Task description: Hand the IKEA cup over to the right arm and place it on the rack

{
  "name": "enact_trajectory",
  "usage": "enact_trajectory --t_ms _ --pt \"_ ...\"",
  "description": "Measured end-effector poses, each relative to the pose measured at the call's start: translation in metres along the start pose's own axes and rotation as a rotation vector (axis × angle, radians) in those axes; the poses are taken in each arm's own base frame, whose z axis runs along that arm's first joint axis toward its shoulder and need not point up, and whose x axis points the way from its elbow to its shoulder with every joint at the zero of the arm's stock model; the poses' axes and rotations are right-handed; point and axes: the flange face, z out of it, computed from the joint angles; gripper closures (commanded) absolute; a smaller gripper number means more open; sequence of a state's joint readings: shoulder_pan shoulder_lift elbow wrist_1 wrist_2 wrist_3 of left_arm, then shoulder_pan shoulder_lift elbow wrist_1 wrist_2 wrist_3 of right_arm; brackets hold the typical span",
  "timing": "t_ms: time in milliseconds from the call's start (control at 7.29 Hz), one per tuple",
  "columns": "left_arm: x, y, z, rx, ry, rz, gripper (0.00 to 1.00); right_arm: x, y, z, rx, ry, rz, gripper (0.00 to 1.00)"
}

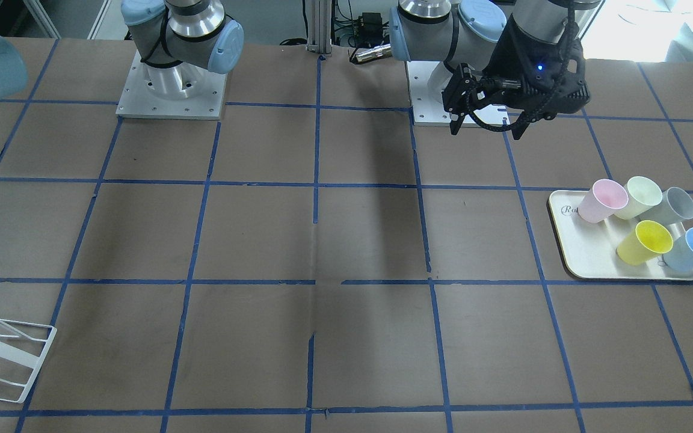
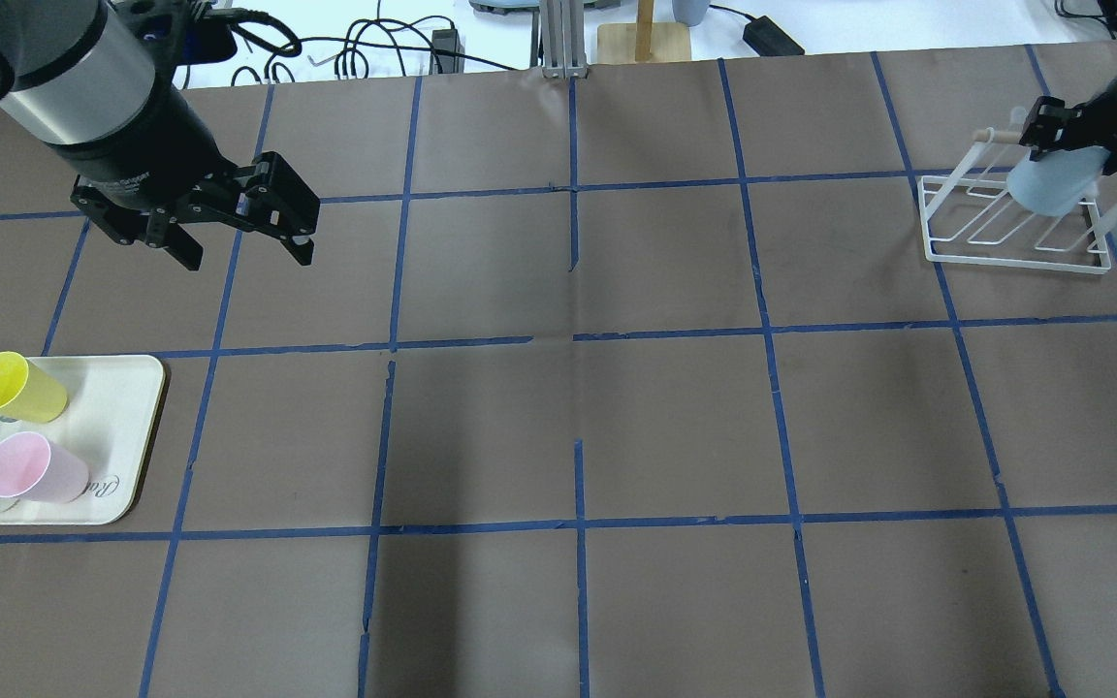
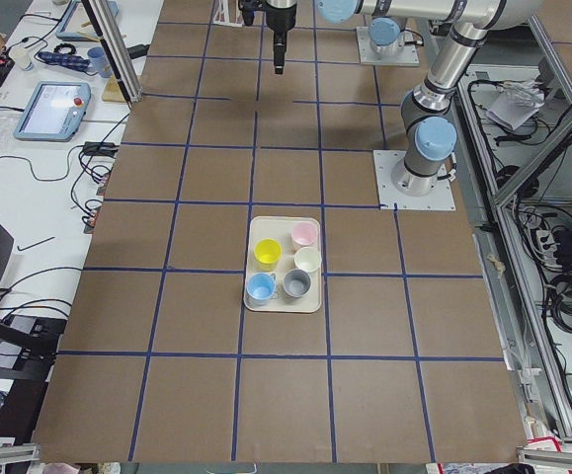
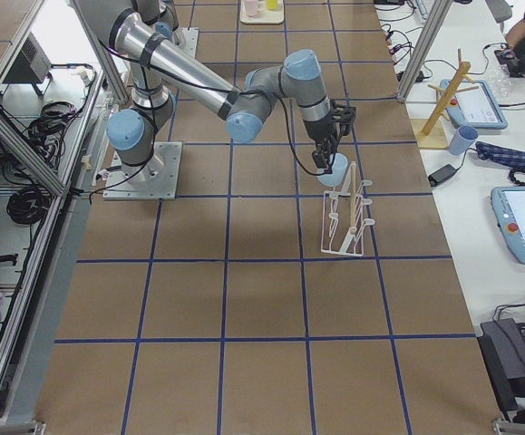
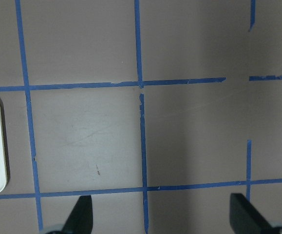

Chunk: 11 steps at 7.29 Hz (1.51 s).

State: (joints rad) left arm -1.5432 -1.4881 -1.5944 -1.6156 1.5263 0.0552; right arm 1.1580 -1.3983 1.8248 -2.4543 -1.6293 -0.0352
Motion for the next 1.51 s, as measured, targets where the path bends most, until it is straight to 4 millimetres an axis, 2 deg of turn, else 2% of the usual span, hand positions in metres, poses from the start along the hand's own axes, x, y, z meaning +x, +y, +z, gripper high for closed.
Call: enact_trajectory --t_ms 960,1234,1509 --pt "0.000 0.001 -0.001 0.002 0.000 0.002 0.00 -0.004 -0.001 0.023 0.001 -0.010 0.026 0.79" --pt "0.000 0.001 -0.001 0.003 0.000 0.002 0.00 -0.005 -0.001 0.034 0.007 -0.013 0.026 0.65" --pt "0.000 0.001 -0.001 0.003 0.000 0.002 0.00 -0.007 -0.003 0.045 0.028 -0.014 0.025 0.59"
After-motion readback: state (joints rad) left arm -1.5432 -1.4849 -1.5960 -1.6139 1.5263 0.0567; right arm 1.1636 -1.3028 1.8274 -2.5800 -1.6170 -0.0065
